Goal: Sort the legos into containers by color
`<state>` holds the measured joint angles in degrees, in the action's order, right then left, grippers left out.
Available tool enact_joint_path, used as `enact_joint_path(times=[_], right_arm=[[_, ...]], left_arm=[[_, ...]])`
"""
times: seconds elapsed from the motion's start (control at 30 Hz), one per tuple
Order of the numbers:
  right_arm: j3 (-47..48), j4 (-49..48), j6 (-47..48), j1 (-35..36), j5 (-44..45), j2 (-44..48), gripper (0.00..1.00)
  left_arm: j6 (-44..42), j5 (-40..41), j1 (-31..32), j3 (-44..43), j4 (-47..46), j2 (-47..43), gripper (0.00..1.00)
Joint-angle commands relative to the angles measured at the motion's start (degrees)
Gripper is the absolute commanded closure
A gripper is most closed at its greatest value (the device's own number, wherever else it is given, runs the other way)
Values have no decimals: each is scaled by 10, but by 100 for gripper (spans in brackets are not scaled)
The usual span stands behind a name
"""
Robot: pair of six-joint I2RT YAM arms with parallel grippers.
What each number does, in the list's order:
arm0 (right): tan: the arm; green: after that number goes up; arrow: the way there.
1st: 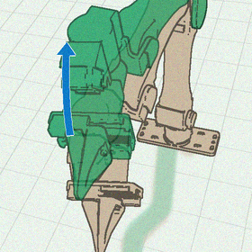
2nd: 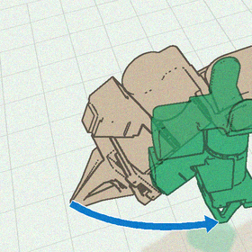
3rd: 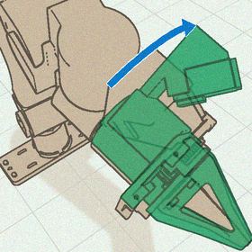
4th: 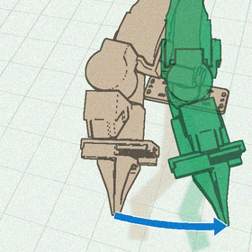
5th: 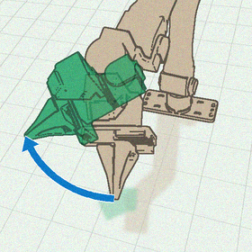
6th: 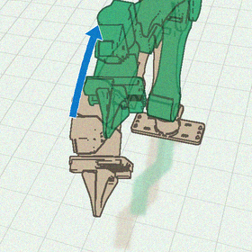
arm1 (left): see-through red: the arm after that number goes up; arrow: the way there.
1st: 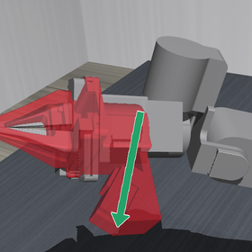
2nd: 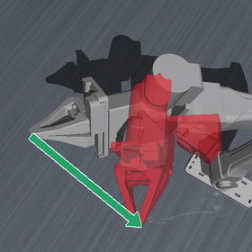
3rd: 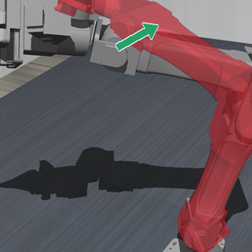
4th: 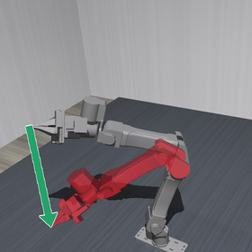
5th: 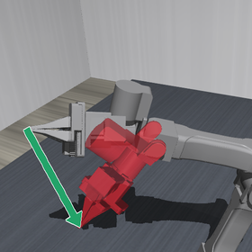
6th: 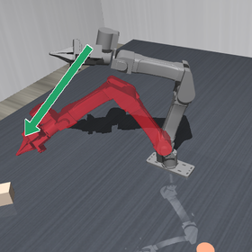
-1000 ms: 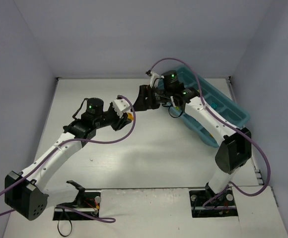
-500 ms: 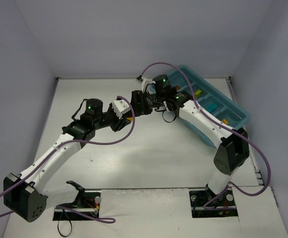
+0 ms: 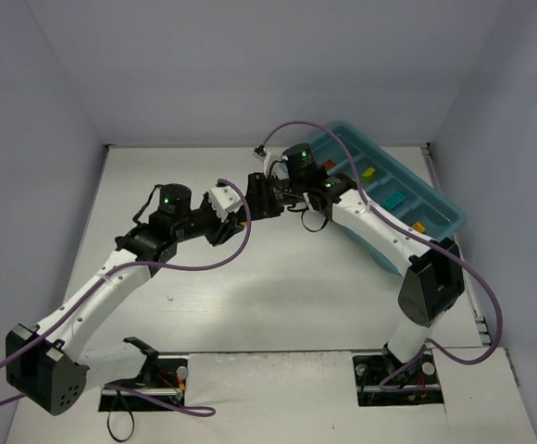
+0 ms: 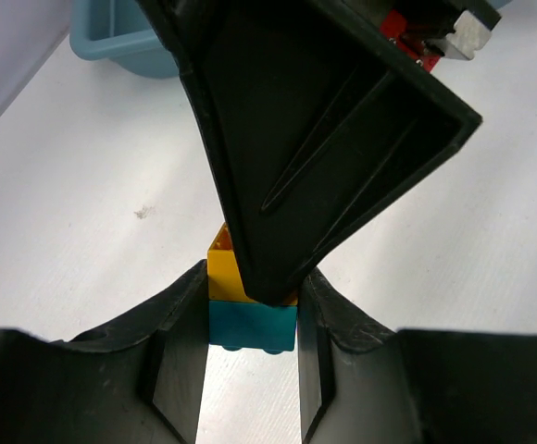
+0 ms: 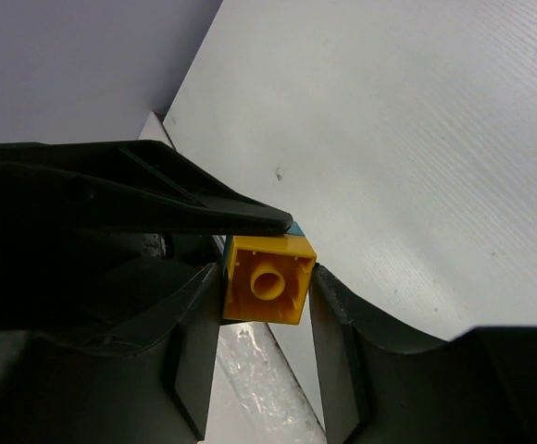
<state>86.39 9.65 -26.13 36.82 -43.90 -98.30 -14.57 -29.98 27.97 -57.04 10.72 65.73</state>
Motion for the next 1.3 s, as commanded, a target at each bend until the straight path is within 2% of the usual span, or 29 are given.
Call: enact_joint_path(times=[0.0,0.2,0.23,0.27,0.3,0.4,0.43,0.47,0.57,1.27], right_arm=[[1,-17,-3,5,-9,0,64],[4,-18,-6,5,-29,-7,82],[4,-18,-6,5,-30,-8,86],[4,-18,-5,5,-29,-7,97],[4,-18,-3,4,-28,-6,100],[5,-18,2,-4,-22,-2,100],[4,-18,4,-7,-22,-1,100],[4,-18,5,-14,-21,0,100],[5,-19,9,-27,-23,5,100],[11,-18,6,-37,-56,21,100]], left_arm=[[-9,-6,0,-27,-47,-21,87],[-9,-1,-1,-26,-50,-21,87],[-9,-1,0,-26,-51,-20,87],[-9,-1,0,-26,-51,-20,87],[-9,-1,-1,-26,-49,-19,86],[-7,4,0,-25,-45,-22,51],[-8,6,0,-21,-45,-25,43],[-8,9,-1,-19,-45,-27,36],[-14,16,0,-13,-40,-33,31],[-27,-2,-1,-24,-49,17,31]])
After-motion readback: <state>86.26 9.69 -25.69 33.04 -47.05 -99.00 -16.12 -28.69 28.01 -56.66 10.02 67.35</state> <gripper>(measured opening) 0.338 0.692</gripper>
